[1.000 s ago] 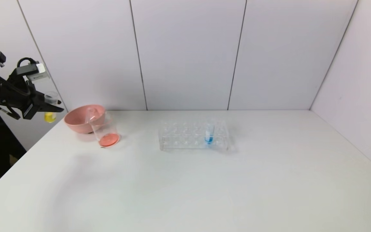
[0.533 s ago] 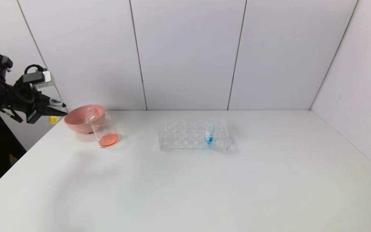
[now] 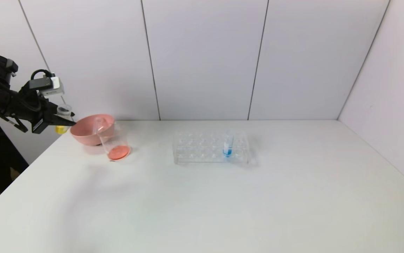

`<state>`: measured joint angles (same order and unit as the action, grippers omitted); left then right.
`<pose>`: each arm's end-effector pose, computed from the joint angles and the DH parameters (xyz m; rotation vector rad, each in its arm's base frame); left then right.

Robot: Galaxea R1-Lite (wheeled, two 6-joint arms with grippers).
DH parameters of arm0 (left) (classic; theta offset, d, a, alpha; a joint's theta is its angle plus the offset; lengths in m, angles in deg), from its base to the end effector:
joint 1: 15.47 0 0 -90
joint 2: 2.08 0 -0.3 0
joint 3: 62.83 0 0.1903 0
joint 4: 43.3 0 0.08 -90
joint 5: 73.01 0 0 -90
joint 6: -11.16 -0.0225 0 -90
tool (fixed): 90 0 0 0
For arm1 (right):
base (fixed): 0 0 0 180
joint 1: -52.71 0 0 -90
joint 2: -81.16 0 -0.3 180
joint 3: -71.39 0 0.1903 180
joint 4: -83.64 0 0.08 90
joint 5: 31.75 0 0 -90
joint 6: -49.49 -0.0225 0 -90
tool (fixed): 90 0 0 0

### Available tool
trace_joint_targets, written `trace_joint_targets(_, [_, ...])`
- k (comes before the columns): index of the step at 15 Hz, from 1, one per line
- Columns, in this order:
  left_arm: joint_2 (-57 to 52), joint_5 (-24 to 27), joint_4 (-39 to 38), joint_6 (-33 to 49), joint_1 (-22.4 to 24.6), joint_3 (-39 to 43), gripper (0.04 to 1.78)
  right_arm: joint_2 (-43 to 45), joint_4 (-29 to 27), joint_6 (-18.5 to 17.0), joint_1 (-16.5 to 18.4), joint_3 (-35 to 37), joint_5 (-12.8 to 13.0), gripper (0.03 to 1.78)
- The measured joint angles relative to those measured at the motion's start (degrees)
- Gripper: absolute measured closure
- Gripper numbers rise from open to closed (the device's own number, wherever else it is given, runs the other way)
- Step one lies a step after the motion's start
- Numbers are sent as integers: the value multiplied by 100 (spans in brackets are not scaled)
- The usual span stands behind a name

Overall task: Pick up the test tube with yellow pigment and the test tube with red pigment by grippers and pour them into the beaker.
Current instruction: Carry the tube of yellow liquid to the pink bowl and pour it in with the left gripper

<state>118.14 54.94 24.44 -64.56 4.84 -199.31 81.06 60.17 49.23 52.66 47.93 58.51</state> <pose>0.3748 0.1240 0.2360 0.8042 0.4552 -0.7247 -0.0228 -0.0001 0.0758 0.0045 0.0019 -0.0037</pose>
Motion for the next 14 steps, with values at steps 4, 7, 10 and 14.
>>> trace_joint_targets(4, [-11, -185, 122, 33, -265, -30, 133, 0, 0, 0, 0, 0, 0, 11])
trace_joint_targets(7, [-24, -400, 196, 102, -380, -78, 133, 0, 0, 0, 0, 0, -2, 11])
trace_joint_targets(10, [-51, -725, 196, 155, -480, -80, 133, 0, 0, 0, 2, 0, -2, 11])
trace_joint_targets(14, [-116, -1091, 207, 199, -662, -80, 133, 0, 0, 0, -2, 0, 0, 11])
